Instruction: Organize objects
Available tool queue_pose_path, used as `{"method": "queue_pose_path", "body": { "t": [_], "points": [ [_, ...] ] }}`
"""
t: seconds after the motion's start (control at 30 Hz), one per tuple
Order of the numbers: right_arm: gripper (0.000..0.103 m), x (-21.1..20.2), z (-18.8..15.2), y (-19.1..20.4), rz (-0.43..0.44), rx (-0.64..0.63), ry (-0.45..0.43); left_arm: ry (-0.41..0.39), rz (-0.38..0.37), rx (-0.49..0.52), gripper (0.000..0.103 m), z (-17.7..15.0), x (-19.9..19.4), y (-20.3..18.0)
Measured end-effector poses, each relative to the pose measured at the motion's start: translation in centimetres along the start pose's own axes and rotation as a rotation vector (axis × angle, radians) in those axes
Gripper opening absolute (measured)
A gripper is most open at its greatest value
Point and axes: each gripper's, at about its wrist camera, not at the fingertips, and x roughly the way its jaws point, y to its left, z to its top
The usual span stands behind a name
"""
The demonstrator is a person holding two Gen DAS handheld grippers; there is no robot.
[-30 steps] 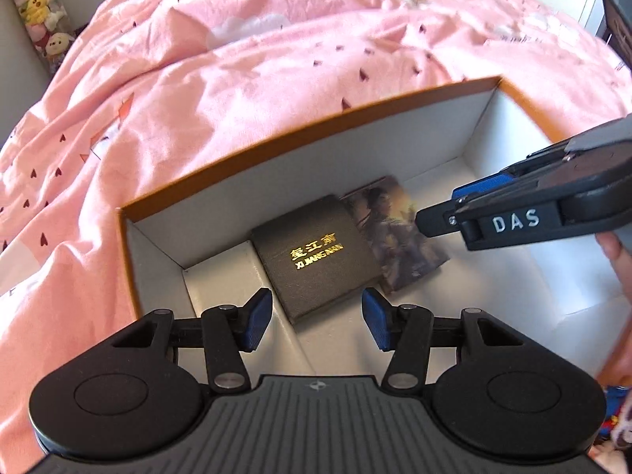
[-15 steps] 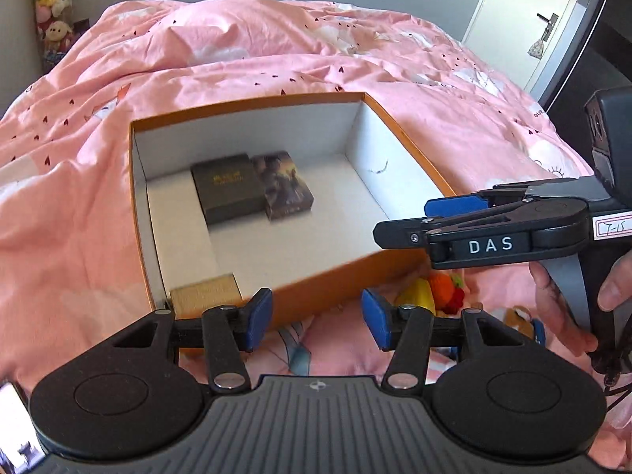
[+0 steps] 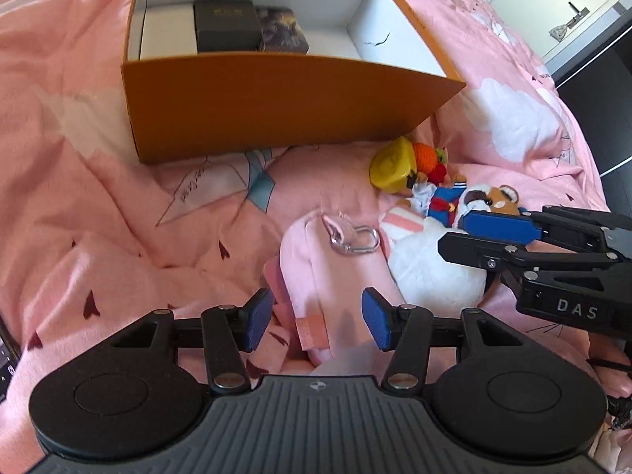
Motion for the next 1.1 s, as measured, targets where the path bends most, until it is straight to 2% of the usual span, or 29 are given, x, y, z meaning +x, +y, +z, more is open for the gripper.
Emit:
{"method": "queue_pose_path", "body": {
  "t": [0.1,0.17,0.23,0.4,0.5,0.57,0.7,0.8,0.87,0.97,1.1],
  "points": [
    [0.033,0.1,-0.9,0.4,0.024,0.011,0.022,0.034,-0.005,-0.013,0.061,-0.6,1.0,-0.1],
    [0.032,0.2,-1.2,0.7,0.031,0.011,0.031,0.045,-0.011,-0.009,0.060,-1.0,1.5,-0.2],
    [0.032,0.4,-1.1,1.1,0.033,-0.010,0.039,0.050,-0.034,-0.002,0.041,-1.2,1.9,-0.3],
    [0.032,1.4,-0.7,1.4,0.064,-0.019,0.089,0.015,-0.033,0.012,0.023,-1.3,1.7,-0.7],
    [0.032,1.7,-0.5,1.4,0.075,-0.007,0.104,-0.065,0.006,0.051,0.017,-1.2,0.2,-1.2],
    [0.032,1.8,0.0,1.2,0.098,0.011,0.107,-0.124,0.055,0.090,0.016,-0.9,-1.1,-1.8],
    [0.032,2.0,1.7,1.6,0.137,0.027,0.096,-0.205,0.224,0.153,0.016,-0.1,-3.0,-2.2],
    [0.032,2.9,2.9,2.5,0.139,0.000,0.094,-0.211,0.331,0.172,0.016,0.2,-3.5,-1.6],
    [0.029,3.9,3.5,3.0,0.141,-0.002,0.115,-0.202,0.374,0.180,0.016,0.2,-3.3,-1.3],
    [0.020,5.5,4.0,3.5,0.156,0.018,0.144,-0.183,0.374,0.212,0.016,0.0,-2.8,-1.5],
    [0.017,6.7,4.2,3.8,0.132,0.029,0.158,-0.173,0.249,0.171,0.022,0.0,-2.0,-1.5]
  ]
}}
